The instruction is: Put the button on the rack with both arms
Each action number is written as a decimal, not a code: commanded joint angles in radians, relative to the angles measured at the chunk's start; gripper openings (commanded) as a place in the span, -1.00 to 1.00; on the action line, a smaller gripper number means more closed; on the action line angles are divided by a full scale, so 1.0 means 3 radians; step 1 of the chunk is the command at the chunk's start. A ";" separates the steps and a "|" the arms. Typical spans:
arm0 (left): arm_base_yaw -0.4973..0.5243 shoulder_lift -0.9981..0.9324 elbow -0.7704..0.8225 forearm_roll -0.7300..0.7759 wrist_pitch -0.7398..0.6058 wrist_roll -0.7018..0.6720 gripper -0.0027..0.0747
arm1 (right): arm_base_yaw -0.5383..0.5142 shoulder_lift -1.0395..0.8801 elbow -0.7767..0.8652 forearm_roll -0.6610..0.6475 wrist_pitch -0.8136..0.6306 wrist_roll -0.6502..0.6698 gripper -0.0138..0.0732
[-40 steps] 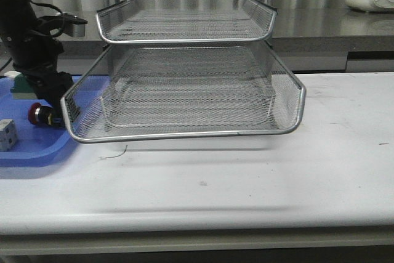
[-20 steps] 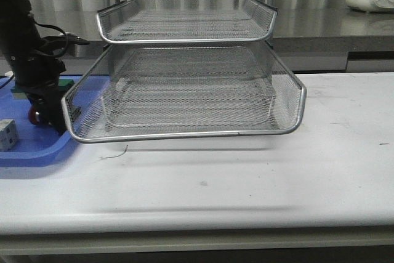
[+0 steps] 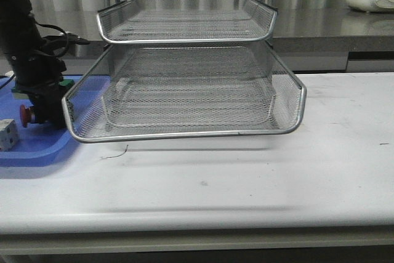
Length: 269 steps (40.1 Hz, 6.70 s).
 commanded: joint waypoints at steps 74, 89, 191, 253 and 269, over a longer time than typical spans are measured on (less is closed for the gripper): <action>-0.1506 -0.1119 -0.0294 -0.0439 0.0628 -0.0673 -0.54 | -0.0017 0.0020 -0.0089 -0.0022 -0.0268 -0.0003 -0.82; -0.1506 -0.0906 -0.0294 -0.0452 0.0509 -0.0673 -0.02 | -0.0017 0.0020 -0.0089 -0.0022 -0.0268 -0.0003 -0.82; -0.0520 -0.5222 0.3954 0.0518 -0.1417 -0.2443 -0.98 | -0.0017 0.0020 -0.0089 -0.0022 -0.0268 -0.0003 -0.82; -0.0401 -0.7583 0.5032 0.0529 -0.2210 -0.2448 -0.98 | -0.0017 0.0020 -0.0089 -0.0022 -0.0268 -0.0003 -0.82; 0.0159 -0.7738 0.5886 0.0716 -0.2656 -0.2948 -0.98 | -0.0017 0.0020 -0.0089 -0.0022 -0.0268 -0.0003 -0.82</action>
